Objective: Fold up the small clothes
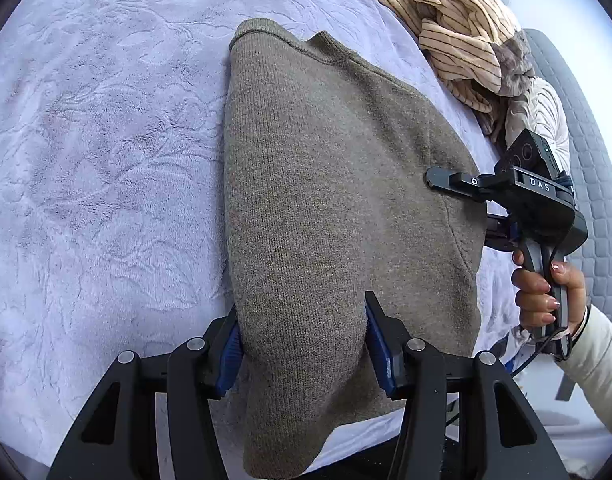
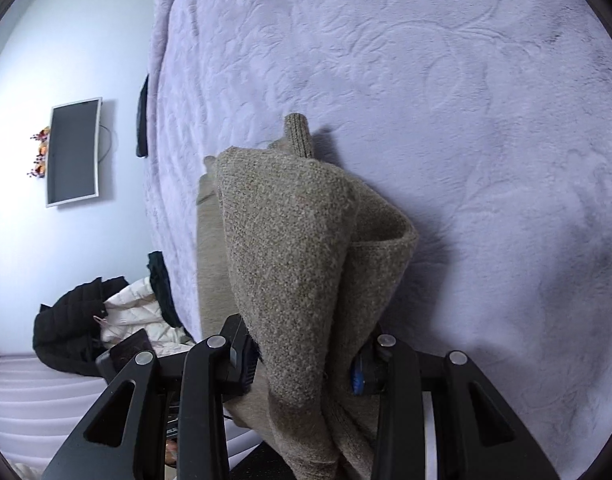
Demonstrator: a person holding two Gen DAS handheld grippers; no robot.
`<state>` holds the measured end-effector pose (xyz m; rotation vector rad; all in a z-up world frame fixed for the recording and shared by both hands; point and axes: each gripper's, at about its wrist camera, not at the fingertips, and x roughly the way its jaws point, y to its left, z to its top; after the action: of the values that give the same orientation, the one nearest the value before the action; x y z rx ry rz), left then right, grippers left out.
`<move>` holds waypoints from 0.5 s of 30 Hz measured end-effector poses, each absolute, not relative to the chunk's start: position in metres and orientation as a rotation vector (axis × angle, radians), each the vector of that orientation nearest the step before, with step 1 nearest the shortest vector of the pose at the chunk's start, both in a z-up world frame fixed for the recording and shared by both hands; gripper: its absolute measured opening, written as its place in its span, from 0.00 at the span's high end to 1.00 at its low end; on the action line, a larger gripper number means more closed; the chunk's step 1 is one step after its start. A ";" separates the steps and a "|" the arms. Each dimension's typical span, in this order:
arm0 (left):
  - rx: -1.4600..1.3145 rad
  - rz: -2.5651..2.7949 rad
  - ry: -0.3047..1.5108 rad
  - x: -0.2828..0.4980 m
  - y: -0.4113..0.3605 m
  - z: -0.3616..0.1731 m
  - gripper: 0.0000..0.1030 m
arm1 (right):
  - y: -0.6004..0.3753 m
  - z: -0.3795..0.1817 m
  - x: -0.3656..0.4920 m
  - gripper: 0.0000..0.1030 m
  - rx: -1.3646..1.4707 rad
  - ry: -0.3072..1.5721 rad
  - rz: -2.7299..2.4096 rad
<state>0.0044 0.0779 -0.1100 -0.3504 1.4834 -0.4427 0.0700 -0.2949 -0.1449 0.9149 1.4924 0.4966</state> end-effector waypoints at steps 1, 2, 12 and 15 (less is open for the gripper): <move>-0.346 -0.435 1.485 0.003 0.083 -0.111 0.45 | -0.294 -0.146 0.070 0.63 0.910 1.498 0.490; -0.346 -0.428 1.488 0.003 0.083 -0.111 0.45 | -0.295 -0.147 0.070 0.63 0.905 1.504 0.484; -0.294 -0.365 1.492 0.007 0.064 -0.107 0.40 | -0.302 -0.144 0.069 0.53 0.801 1.545 0.420; -0.275 -0.352 1.490 0.007 0.059 -0.105 0.40 | -0.303 -0.138 0.069 0.50 0.723 1.560 0.397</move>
<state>0.0071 0.0589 -0.1050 -0.2755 1.4901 -0.3516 0.0686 -0.3030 -0.1384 0.7233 1.5599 0.3967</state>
